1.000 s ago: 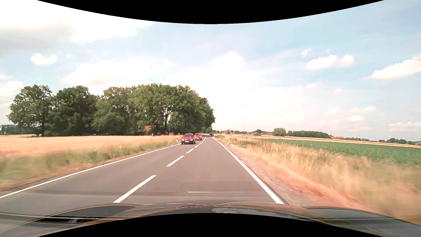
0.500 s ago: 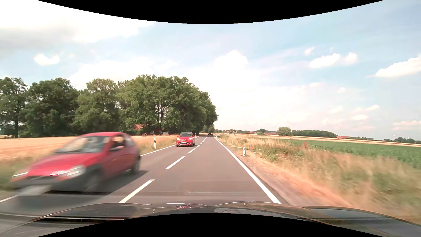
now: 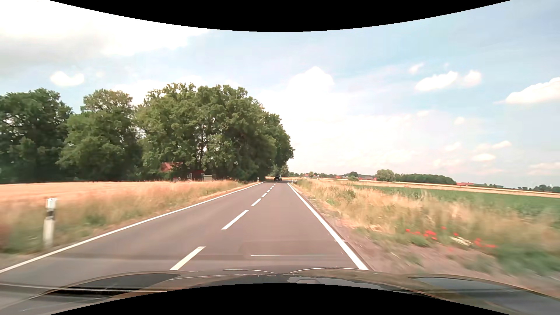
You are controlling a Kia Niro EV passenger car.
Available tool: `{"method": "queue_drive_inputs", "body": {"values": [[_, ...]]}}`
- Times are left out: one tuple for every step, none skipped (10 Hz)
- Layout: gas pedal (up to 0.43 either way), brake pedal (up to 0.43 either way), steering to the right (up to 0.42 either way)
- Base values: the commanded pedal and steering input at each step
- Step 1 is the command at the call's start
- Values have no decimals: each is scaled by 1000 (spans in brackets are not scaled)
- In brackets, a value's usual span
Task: Follow the waypoints while adhering to traffic rules and regulations
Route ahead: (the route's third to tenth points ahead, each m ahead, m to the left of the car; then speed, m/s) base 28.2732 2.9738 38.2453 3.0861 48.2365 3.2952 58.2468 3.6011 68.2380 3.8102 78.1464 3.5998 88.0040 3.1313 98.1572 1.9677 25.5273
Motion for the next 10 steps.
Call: {"method": "queue_drive_inputs", "body": {"values": [[248, 0, -8], [240, 0, -8], [240, 0, -6], [228, 0, -6], [177, 0, -6], [177, 0, -6], [177, 0, -5], [177, 0, -4], [177, 0, -4], [177, 0, -3]]}}
